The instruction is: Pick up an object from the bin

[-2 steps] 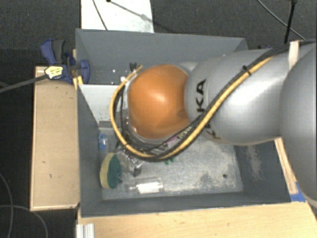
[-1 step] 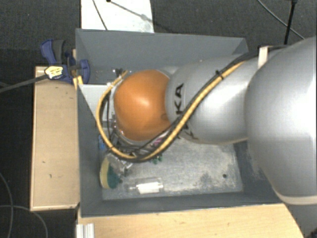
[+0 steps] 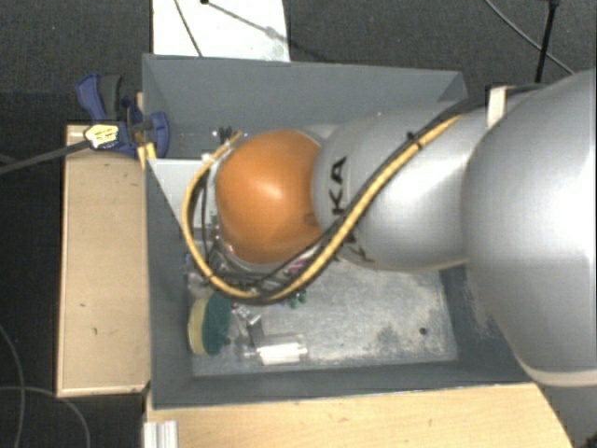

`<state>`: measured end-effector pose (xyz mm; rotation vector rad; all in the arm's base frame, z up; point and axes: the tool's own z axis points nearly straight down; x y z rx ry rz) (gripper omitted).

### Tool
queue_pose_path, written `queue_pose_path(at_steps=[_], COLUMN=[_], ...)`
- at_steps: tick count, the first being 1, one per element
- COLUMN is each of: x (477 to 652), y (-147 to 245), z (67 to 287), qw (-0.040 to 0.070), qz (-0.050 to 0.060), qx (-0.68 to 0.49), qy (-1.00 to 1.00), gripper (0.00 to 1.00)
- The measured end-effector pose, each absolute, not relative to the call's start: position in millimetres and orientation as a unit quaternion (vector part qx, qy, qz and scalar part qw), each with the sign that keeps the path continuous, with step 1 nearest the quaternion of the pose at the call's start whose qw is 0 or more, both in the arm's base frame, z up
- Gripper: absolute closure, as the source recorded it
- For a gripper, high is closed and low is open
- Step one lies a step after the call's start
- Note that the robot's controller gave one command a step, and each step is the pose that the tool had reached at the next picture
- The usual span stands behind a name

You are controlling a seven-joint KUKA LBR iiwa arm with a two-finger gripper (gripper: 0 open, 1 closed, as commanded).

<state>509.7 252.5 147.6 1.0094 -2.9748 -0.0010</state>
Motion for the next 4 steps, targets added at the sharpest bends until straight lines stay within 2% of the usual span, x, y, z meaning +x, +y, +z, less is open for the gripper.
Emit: queue_pose_path(at_steps=[1,2,3,4], x=[539.3,540.9,546.1,533.4], y=[235,238,241,226], z=[77,83,169,278], qw=[-0.004,-0.008,-0.004,-0.006], qz=[-0.002,-0.002,-0.001,-0.001], qx=[0.292,0.291,0.225,0.212], qy=[-0.957,-0.957,-0.974,-0.977], gripper=[0.0,1.0,1.0,1.0])
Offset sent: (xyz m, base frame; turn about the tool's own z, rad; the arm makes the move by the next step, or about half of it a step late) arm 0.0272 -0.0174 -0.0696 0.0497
